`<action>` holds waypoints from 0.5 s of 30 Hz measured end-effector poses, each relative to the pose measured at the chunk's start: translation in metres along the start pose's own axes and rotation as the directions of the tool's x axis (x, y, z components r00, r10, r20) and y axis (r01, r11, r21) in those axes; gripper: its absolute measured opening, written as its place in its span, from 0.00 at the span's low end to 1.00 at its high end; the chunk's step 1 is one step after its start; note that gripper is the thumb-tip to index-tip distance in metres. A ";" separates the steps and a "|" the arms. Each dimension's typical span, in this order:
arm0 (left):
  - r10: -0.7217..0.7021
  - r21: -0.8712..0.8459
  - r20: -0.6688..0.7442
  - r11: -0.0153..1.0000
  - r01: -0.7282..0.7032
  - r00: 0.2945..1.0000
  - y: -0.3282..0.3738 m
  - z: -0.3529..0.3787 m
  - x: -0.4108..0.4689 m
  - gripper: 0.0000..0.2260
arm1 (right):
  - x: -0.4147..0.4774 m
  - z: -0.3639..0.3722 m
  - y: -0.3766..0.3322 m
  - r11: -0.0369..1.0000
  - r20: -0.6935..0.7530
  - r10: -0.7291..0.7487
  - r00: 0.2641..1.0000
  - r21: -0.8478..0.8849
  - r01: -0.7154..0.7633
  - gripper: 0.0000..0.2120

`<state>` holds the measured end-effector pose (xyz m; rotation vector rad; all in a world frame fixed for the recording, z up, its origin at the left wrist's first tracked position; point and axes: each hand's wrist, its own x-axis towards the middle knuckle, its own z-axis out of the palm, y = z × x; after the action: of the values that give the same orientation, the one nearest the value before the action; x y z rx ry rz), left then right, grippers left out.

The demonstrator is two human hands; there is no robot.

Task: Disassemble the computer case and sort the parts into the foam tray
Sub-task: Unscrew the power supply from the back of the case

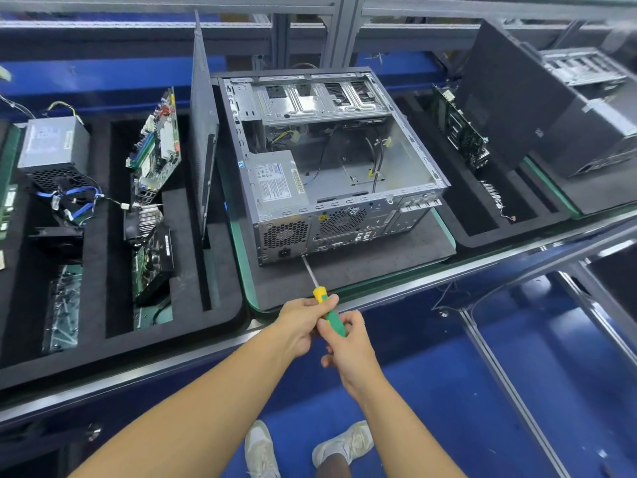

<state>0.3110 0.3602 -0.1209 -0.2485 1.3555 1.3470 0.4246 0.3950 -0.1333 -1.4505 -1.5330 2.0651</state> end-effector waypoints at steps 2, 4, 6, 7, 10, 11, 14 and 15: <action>0.021 -0.030 -0.032 0.999 -0.022 0.999 -0.003 -0.004 0.002 0.13 | -0.003 0.001 -0.005 0.993 0.029 0.077 0.997 0.084 -0.079 0.18; 0.039 -0.023 -0.041 0.999 -0.040 0.998 -0.006 -0.009 0.004 0.11 | -0.004 -0.001 -0.007 0.960 0.087 0.180 0.980 0.203 -0.194 0.23; 0.037 0.011 -0.009 0.999 -0.037 0.999 -0.007 -0.012 0.004 0.08 | -0.002 -0.002 -0.008 0.938 0.110 0.200 0.974 0.266 -0.223 0.23; 0.025 0.021 0.019 0.999 -0.026 0.999 -0.006 -0.012 0.003 0.08 | 0.000 -0.001 -0.008 0.945 0.093 0.178 0.980 0.263 -0.197 0.21; 0.018 0.037 0.054 0.999 -0.020 0.998 -0.002 -0.009 0.000 0.11 | 0.000 0.002 -0.008 0.974 0.031 0.089 0.996 0.204 -0.094 0.12; 0.032 0.039 0.045 0.999 -0.033 0.998 -0.001 -0.007 -0.001 0.11 | -0.001 0.003 -0.006 0.980 0.025 0.064 0.998 0.186 -0.068 0.11; 0.050 -0.016 -0.030 0.999 -0.051 0.998 -0.002 -0.006 -0.003 0.09 | -0.004 0.005 -0.002 0.977 0.016 0.034 0.999 0.211 -0.037 0.12; 0.055 -0.032 -0.053 0.998 -0.057 0.997 -0.003 -0.007 -0.003 0.08 | -0.003 0.006 -0.003 0.967 0.021 0.047 0.999 0.249 -0.051 0.13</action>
<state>0.3105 0.3519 -0.1224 -0.2712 1.3928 1.4191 0.4207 0.3902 -0.1293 -1.3935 -1.1988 2.2074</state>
